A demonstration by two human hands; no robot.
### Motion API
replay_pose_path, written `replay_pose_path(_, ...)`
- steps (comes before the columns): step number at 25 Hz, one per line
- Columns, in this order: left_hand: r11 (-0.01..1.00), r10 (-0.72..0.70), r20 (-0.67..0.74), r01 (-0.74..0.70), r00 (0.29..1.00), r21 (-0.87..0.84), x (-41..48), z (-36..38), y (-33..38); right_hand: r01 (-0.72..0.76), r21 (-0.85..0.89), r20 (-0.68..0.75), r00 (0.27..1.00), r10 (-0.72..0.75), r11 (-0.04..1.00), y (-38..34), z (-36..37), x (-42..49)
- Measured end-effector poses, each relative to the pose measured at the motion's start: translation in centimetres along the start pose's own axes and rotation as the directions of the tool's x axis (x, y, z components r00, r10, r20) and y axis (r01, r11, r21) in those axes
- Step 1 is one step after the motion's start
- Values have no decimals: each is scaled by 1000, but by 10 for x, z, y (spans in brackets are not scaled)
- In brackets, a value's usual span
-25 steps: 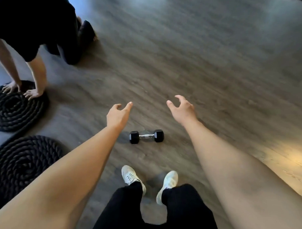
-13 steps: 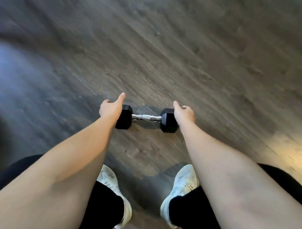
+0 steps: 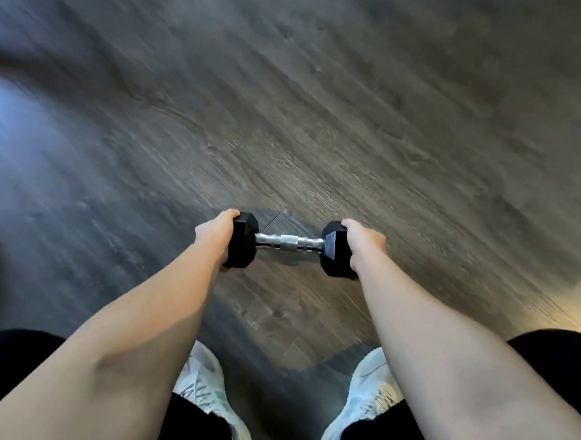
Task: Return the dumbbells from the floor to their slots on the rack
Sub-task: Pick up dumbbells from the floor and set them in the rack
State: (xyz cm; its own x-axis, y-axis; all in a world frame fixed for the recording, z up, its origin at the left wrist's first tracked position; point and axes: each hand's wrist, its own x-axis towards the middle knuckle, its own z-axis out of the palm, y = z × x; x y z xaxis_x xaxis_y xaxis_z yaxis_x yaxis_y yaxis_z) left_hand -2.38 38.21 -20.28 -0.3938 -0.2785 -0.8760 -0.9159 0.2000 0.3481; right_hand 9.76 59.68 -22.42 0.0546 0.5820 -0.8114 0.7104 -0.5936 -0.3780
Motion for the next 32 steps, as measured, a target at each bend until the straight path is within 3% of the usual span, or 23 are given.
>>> replay_pose_path(4,988,-68,-58,59,996,-144,-100,-65,30,88,-78,51,995,-85,993,-53,-30,-112)
replay_pose_path(9,931,-54,-128,3,990,-365,-309,-220,100,332,-210,199,935,-292,920,-154,-78,-363)
replay_pose_path(13,808,-43,-239,-107,970,-580,-470,-355,135,525,-267,357,833,-423,808,-207,-100,-566)
replay_pose_path(16,690,-67,-353,-212,933,-692,-569,-465,137,657,-256,510,715,-478,710,-215,-100,-714)
replay_pose_path(21,496,-102,-498,-390,861,-776,-645,-635,85,805,-169,694,507,-511,569,-154,-57,-900)
replay_pose_path(25,386,-209,-549,-448,809,-807,-660,-772,-2,860,-129,823,371,-430,495,-39,1,-1009)
replay_pose_path(27,364,-280,-564,-457,777,-812,-658,-838,-50,860,-147,870,348,-349,489,29,33,-1048)
replay_pose_path(30,397,-349,-601,-468,719,-790,-651,-920,-101,786,-242,918,375,-127,568,120,70,-1086)
replay_pose_path(32,413,-385,-605,-457,697,-788,-641,-968,-130,783,-280,917,389,-86,556,173,96,-1111)
